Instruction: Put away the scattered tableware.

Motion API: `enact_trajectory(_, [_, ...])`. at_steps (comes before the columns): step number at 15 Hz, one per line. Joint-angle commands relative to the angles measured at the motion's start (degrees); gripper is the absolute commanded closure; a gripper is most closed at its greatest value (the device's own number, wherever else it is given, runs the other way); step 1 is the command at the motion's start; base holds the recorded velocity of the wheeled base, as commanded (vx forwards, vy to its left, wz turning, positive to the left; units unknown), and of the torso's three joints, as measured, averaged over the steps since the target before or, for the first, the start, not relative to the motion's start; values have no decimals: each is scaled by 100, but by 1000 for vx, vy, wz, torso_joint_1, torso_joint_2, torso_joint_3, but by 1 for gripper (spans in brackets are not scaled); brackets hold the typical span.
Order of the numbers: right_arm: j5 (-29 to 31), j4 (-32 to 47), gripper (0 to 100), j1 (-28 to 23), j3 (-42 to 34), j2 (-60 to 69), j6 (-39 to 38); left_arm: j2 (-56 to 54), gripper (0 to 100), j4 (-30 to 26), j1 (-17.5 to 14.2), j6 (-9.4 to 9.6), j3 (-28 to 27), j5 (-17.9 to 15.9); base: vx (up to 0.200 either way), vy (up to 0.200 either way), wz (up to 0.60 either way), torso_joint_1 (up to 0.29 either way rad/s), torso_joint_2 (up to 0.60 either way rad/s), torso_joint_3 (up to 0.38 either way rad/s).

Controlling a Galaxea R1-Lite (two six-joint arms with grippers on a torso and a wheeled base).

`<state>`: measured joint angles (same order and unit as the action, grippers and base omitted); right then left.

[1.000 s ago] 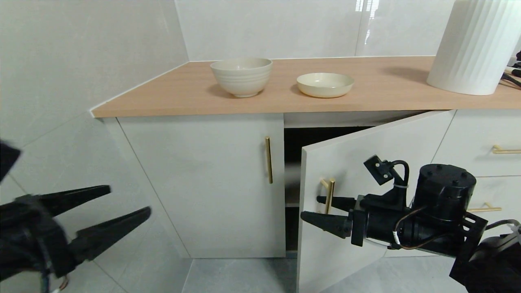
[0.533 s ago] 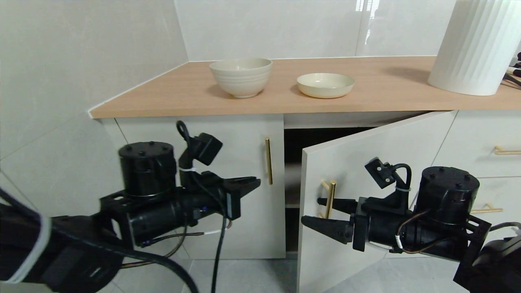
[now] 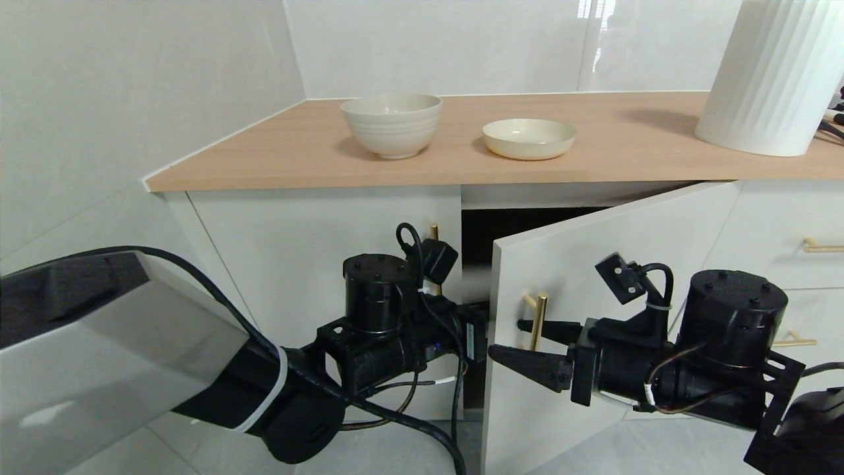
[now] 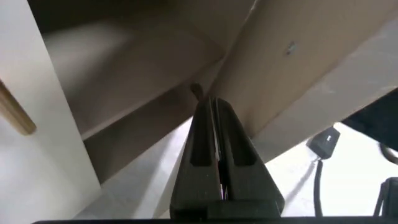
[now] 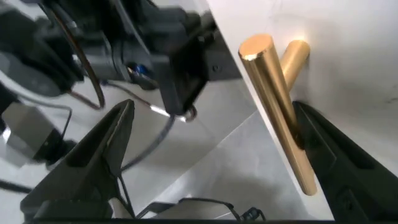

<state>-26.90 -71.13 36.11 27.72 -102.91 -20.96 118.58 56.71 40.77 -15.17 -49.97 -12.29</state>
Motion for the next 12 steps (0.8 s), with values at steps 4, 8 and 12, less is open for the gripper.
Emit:
enact_trajectory(4, [317,-15,0,-297,-698,491,232,113,100,-20,63,-13,-171,-186,0,0,0,0,0,0])
enact_trajectory(8, [458,-6,0,-517,-1366,1010,311,148,100,-11,63,-39,-180,-283,0,0,0,0,0,0])
enact_trajectory(12, [827,574,0,-728,-1603,1581,1261,7,100,15,160,-39,-66,-292,0,0,0,0,0,0])
